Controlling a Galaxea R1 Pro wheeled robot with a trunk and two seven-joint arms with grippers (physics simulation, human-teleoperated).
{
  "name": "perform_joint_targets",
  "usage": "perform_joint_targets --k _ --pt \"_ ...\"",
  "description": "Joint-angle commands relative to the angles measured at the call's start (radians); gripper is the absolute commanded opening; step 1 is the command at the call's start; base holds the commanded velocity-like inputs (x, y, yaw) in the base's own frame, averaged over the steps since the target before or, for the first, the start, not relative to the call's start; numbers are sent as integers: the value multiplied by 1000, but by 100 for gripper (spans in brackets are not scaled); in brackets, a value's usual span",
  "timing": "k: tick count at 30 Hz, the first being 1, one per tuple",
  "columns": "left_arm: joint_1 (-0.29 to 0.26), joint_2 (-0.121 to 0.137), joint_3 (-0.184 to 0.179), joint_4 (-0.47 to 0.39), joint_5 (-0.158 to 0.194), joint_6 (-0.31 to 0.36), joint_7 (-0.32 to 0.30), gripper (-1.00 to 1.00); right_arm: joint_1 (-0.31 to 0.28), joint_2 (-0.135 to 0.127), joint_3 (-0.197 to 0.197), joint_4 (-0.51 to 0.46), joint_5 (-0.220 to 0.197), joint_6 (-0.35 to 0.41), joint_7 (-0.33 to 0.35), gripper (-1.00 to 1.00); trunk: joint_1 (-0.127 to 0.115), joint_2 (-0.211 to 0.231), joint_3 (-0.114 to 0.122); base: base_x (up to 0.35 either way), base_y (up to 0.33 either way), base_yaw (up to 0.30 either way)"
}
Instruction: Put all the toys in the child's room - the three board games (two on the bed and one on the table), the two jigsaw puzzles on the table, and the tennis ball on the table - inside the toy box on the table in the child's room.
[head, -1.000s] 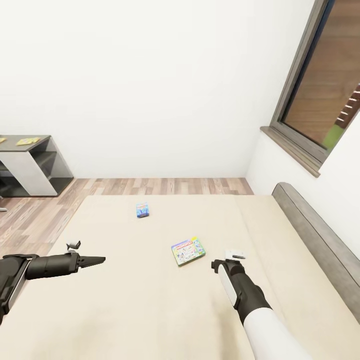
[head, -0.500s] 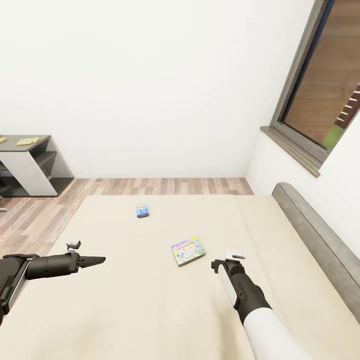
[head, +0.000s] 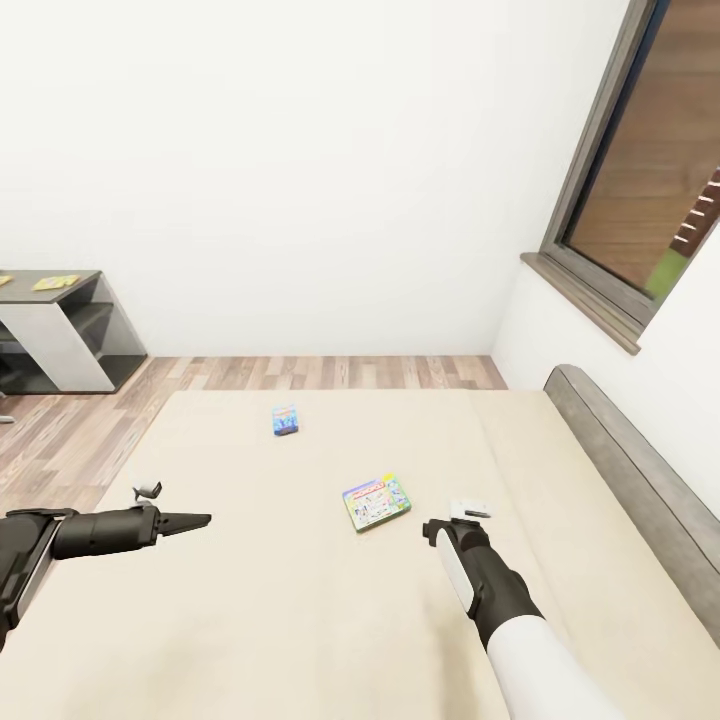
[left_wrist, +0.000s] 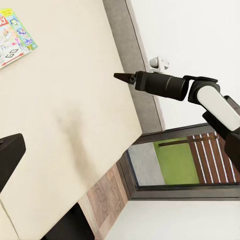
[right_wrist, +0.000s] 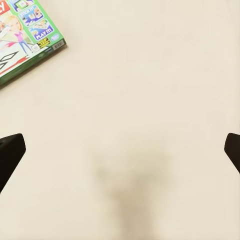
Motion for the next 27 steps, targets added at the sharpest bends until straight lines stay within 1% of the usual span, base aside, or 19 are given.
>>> perform_joint_targets --k 1,27 --pt "0 0 0 0 -1 11 -4 100 -1 1 -1 -1 -10 2 -7 100 1 -2 -3 0 0 0" --pt "-2 0 0 0 -1 11 -4 100 -1 1 -1 -1 -10 2 -6 100 1 -2 -43 0 0 0"
